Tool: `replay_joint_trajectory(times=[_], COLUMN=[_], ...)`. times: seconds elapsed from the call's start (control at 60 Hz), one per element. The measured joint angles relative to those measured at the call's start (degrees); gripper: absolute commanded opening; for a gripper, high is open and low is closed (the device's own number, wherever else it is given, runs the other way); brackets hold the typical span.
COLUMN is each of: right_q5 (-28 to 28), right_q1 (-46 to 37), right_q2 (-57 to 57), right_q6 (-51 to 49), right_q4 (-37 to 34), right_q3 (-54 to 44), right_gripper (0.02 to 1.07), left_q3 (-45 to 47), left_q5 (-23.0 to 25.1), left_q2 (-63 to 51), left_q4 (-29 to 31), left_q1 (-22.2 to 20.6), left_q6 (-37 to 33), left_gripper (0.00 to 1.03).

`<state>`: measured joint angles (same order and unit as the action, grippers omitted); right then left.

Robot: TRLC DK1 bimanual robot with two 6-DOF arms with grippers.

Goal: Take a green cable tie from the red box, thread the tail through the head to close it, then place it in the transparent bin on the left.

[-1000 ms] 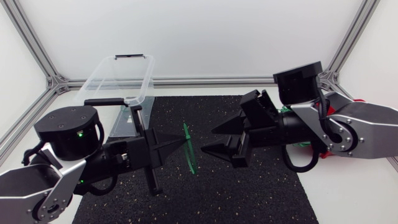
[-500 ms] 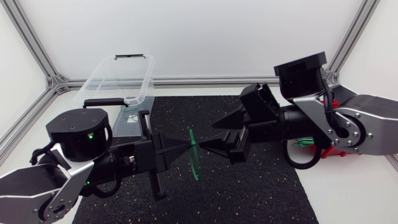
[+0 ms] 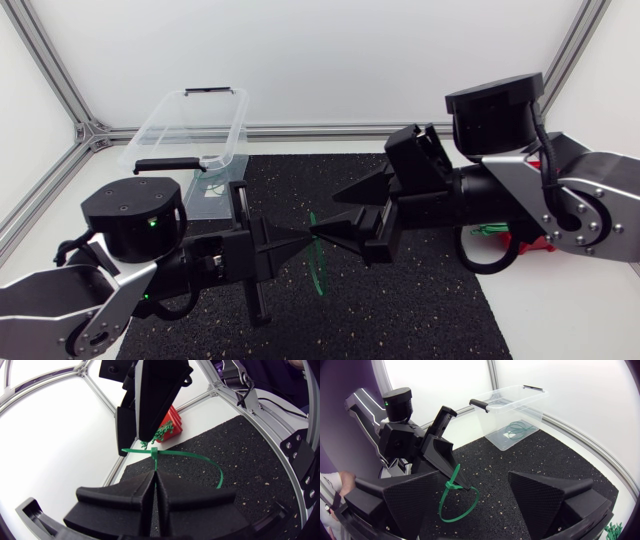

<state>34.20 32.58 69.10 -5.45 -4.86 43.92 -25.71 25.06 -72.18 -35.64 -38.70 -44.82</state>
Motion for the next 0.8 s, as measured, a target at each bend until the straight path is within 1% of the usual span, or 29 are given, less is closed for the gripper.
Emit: replay_joint_trajectory(times=[0.017, 0.05, 0.133, 0.167, 0.233, 0.267, 0.3, 0.35, 0.4, 0.45, 0.567, 0.667, 0.8], right_q5=[0.04, -0.07, 0.02, 0.02, 0.15, 0.28, 0.48, 0.50, 0.68, 0.87, 1.11, 1.11, 1.11], right_q1=[0.02, 0.09, 0.13, 0.13, 0.13, 0.13, 0.13, 0.13, 0.13, 0.13, 0.57, 0.76, 0.85], right_q2=[0.07, 0.13, 0.26, 0.42, 1.05, 1.33, 1.60, 1.95, 2.08, 2.08, 2.08, 2.08, 2.08], right_q6=[0.09, 0.13, 0.37, 0.39, 0.39, 0.44, 0.55, 0.57, 0.57, 0.57, 0.57, 0.57, 0.57], right_q4=[0.33, 0.87, 2.10, 2.19, 2.14, 2.14, 2.12, 2.14, 2.16, 2.19, 2.16, 2.10, 2.10], right_q3=[0.00, 0.00, 0.02, 0.02, 0.02, 0.02, 0.02, 0.02, 0.02, 0.02, 0.02, 0.02, 0.02], right_gripper=[0.82, 0.77, 0.77, 0.74, 0.64, 0.61, 0.55, 0.50, 0.41, 0.35, 0.32, 0.21, 0.19], left_q3=[-0.02, -0.07, -0.15, -0.15, -0.15, -0.15, -0.17, -0.15, -0.15, -0.17, -0.17, -0.37, -0.59], left_q5=[0.02, 0.00, 0.00, 0.00, 0.00, 0.00, 0.00, 0.00, 0.00, 0.00, 0.00, 0.00, 0.00], left_q2=[0.00, 0.00, 0.00, 0.00, 0.00, 0.00, 0.00, 0.00, -0.02, -0.11, -0.46, -1.09, -1.51], left_q4=[0.00, 0.00, 0.00, 0.00, 0.00, 0.00, 0.00, 0.00, 0.02, 0.02, 0.00, 0.00, -0.20], left_q1=[0.00, 0.00, 0.00, 0.00, 0.00, 0.00, 0.00, 0.00, 0.00, 0.00, 0.00, 0.00, 0.04], left_q6=[0.00, 0.00, 0.00, 0.00, 0.00, 0.00, 0.00, 0.00, 0.00, 0.00, -0.17, -0.28, -0.61], left_gripper=[0.03, 0.03, 0.03, 0.03, 0.03, 0.03, 0.03, 0.03, 0.03, 0.03, 0.03, 0.03, 0.03])
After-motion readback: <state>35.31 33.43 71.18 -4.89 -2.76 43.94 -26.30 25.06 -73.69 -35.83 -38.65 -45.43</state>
